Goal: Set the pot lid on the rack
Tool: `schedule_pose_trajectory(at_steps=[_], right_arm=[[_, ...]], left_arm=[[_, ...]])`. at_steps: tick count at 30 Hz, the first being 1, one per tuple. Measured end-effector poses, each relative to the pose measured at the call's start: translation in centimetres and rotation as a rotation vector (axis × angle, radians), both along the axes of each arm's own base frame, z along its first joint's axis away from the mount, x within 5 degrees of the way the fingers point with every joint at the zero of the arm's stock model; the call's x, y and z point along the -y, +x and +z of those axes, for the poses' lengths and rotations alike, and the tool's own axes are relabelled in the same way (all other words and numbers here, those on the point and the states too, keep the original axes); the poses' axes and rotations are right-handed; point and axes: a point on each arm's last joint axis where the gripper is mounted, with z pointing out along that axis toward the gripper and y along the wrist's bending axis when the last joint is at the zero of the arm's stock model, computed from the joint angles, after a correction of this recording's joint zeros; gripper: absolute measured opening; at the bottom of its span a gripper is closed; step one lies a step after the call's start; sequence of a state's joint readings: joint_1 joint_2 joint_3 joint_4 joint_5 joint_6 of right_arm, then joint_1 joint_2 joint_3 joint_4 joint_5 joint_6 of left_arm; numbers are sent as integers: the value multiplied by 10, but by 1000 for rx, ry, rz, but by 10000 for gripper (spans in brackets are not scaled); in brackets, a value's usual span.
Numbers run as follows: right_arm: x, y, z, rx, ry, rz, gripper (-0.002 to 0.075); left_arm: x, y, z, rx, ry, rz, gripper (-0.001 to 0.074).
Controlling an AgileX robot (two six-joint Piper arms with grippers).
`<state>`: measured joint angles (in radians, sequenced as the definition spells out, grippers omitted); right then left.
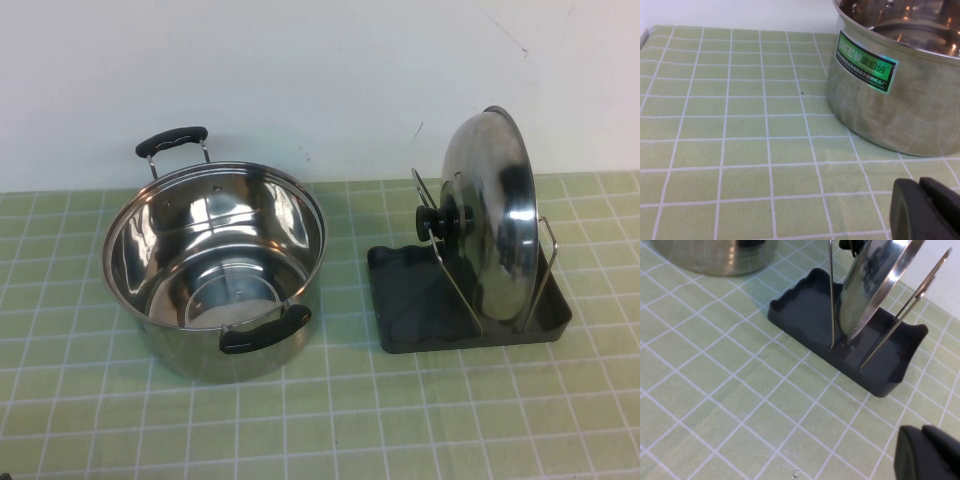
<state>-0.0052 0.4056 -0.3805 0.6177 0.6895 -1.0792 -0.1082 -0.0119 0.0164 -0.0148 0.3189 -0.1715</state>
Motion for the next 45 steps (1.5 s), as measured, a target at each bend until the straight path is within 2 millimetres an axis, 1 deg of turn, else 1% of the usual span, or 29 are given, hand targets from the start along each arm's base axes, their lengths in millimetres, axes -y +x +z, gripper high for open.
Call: schedule_pose_trajectory(at_steps=[19, 21, 28, 30, 33, 35, 37, 41, 45], right_arm=[[0, 0, 0, 1, 1, 1, -1], [1, 1, 1, 21, -18, -3, -1], [7, 8, 8, 153, -98, -46, -1], [10, 9, 10, 172, -97, -88, -1], [18, 4, 9, 172, -79, -191, -1], [23, 2, 4, 166, -51, -275, -1], [30, 0, -6, 159, -20, -374, -1], [41, -4, -38, 172, 33, -542, -1], [46, -12, -66, 205, 69, -631, -1]], left_arm=[[0, 0, 0, 0, 0, 0, -2], [0, 0, 0, 0, 0, 0, -1], [0, 0, 0, 0, 0, 0, -2], [0, 0, 0, 0, 0, 0, -2], [0, 0, 0, 0, 0, 0, -2], [0, 0, 0, 0, 0, 0, -2], [0, 0, 0, 0, 0, 0, -2], [0, 0, 0, 0, 0, 0, -2], [0, 0, 0, 0, 0, 0, -2]])
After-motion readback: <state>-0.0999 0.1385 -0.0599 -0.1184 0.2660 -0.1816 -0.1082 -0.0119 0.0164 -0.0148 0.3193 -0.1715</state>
